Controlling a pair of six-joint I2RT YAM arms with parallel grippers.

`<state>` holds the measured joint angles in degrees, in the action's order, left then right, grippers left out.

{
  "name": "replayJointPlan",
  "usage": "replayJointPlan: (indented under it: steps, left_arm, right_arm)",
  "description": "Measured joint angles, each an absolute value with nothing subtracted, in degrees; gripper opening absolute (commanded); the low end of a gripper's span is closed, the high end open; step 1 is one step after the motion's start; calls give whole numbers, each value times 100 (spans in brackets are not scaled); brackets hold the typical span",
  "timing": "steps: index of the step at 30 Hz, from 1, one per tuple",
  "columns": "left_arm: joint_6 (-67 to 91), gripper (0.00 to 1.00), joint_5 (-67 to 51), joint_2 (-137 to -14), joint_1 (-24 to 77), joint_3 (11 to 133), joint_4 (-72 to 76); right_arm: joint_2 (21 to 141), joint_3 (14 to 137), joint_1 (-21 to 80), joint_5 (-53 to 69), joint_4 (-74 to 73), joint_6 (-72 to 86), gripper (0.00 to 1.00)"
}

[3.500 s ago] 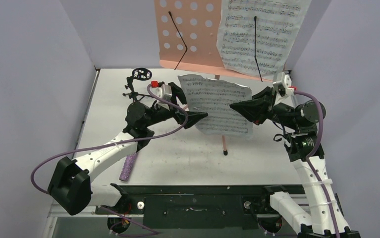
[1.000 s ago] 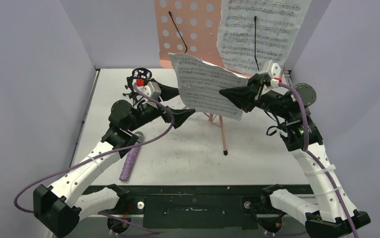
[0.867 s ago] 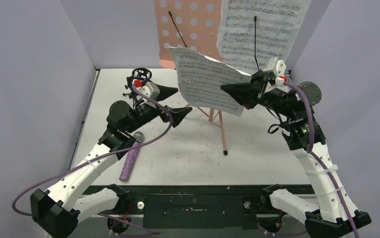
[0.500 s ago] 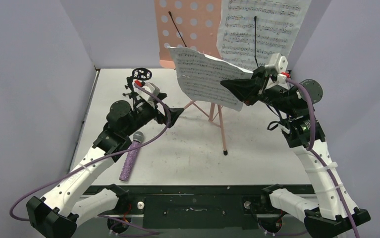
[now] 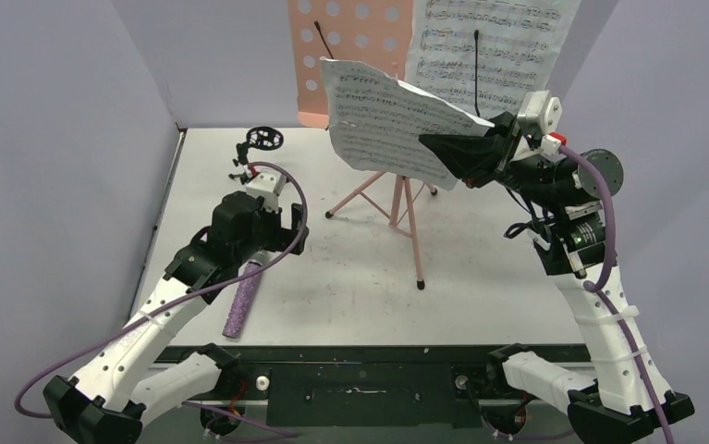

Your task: Set up the instrument practice props

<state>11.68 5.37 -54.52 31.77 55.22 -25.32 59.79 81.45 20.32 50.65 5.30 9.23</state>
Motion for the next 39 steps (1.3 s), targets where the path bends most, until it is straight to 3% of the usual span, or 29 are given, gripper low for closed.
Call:
replayJointPlan:
  steps: [11, 18, 25, 34, 39]
  left_arm:
    - [2670, 96, 1149, -5800, 3144, 5546, -4751]
    - [3247, 96, 545, -6412, 3140, 5518, -5505]
    - [3301, 96, 598, -6139, 3114, 5594, -5660]
    - [3229, 100, 910, -6855, 2779, 7658, -5957]
    - [3138, 87, 851, -7424, 2383, 9454, -6036]
  right_arm:
    - [6095, 8211, 2032, 4974, 687, 974, 5]
    - [6215, 8370, 2032, 4925, 735, 974, 5]
    - [6278, 8444, 2032, 4805, 921, 969, 5]
    - [6479, 8748, 2032, 4410, 1031, 779, 5]
    - [6543, 9080, 2032, 4082, 1035, 502, 5]
